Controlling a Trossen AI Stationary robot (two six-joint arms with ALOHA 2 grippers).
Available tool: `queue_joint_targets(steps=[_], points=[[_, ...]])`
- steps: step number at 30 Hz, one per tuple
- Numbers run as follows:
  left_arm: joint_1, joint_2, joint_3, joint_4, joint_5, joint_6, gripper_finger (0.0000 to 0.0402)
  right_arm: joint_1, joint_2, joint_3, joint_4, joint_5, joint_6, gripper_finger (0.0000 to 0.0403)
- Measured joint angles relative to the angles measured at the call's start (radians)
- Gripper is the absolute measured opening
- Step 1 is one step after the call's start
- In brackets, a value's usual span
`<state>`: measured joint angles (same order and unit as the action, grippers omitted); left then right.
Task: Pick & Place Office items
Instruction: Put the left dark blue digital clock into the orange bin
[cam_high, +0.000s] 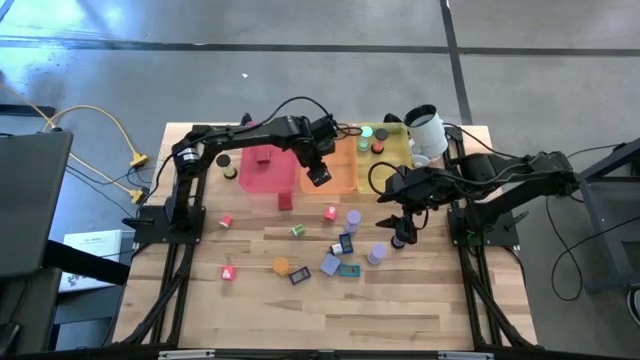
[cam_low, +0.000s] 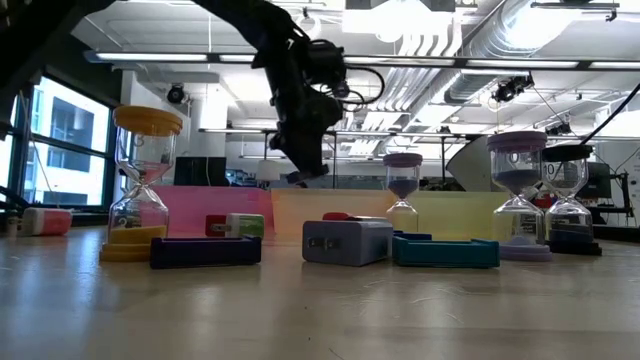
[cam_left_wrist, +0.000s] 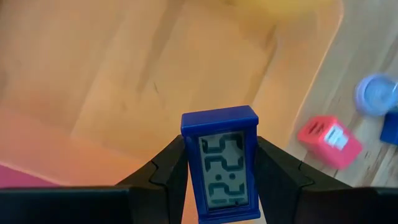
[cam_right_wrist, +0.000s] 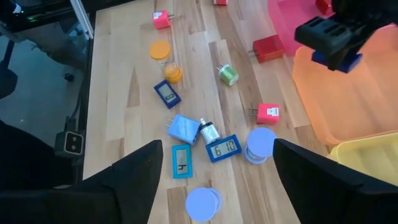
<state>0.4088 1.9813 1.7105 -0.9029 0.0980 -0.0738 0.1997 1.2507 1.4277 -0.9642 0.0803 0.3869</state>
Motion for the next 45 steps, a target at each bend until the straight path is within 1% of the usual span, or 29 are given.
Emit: queue_joint_targets(steps=[11,26,33,45], points=[[-0.001,0.045,-0.007,0.052,0.001,-0.003,0.0138,0.0,0.0,0.0,0.011,0.008,-0.02,0.0294],[0.001,0.138,-0.015,0.046,-0.022,-0.009,0.0138,0.0,0.0,0.0,0.01,0.022,-0.021,0.0294],[0.001,0.143,-0.015,0.049,-0.024,-0.011,0.0186,0.0,0.0,0.0,0.01,0.026,-0.028,0.0294],[0.0,0.14,-0.015,0.03,-0.025,-0.006,0.0195,0.0,0.0,0.0,0.009,0.026,-0.044,0.0294]])
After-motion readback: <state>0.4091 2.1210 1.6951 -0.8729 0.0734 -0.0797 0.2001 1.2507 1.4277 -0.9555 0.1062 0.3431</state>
